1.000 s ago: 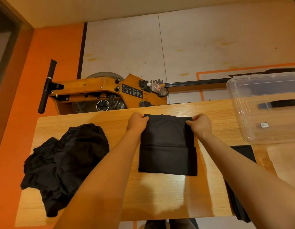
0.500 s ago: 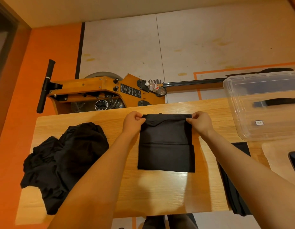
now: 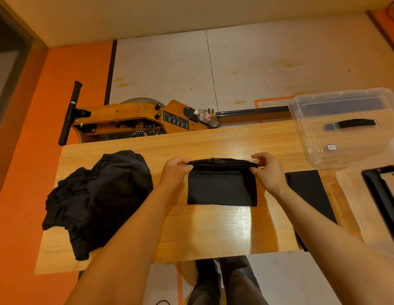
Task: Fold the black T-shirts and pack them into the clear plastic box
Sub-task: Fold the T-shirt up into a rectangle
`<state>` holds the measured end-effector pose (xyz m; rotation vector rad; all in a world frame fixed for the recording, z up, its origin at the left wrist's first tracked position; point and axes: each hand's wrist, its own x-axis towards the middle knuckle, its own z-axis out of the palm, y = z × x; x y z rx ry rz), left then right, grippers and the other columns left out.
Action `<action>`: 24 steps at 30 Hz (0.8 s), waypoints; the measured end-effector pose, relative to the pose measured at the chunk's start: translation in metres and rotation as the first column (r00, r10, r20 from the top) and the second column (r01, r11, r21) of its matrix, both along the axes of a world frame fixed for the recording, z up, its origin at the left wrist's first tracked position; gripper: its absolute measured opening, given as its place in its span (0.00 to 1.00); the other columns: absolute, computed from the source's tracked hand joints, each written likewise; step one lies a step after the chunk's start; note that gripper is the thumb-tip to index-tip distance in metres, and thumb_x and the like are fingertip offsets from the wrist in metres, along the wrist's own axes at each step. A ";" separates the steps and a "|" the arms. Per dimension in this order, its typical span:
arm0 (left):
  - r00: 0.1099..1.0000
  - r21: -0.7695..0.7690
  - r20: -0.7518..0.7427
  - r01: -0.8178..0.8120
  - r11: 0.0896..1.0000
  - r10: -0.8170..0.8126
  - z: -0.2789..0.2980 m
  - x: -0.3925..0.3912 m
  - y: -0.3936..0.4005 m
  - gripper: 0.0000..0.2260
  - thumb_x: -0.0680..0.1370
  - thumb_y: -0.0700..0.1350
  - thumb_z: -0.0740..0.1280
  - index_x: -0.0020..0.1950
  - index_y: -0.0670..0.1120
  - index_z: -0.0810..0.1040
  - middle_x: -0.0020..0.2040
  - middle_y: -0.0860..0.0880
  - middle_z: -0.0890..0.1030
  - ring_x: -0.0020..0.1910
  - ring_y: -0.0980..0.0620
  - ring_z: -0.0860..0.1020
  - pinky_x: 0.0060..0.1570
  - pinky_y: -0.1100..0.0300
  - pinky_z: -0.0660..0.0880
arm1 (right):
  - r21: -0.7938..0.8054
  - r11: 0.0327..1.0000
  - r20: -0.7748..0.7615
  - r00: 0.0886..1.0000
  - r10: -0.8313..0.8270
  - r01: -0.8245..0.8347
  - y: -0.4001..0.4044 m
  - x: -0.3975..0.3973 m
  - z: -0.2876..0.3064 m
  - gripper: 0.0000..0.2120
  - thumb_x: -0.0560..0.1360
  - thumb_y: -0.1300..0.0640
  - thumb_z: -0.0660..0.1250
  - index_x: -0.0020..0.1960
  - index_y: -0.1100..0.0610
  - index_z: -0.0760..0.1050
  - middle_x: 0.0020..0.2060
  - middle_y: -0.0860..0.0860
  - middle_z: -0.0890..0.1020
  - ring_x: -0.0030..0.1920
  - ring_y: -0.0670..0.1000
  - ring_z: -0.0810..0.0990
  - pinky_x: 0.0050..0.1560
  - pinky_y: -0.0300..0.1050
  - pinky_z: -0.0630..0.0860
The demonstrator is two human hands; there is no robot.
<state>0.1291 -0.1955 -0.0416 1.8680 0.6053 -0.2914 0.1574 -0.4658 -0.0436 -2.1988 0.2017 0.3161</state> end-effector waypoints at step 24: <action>0.948 0.379 0.027 0.284 0.881 -0.317 -0.029 -0.088 0.006 0.09 0.76 0.35 0.63 0.42 0.42 0.82 0.50 0.50 0.73 0.45 0.52 0.74 0.47 0.56 0.75 | -0.485 0.824 0.167 0.894 0.415 -0.292 -0.016 -0.105 -0.024 0.16 0.73 0.45 0.69 0.53 0.55 0.82 0.48 0.51 0.80 0.51 0.52 0.76 0.52 0.50 0.73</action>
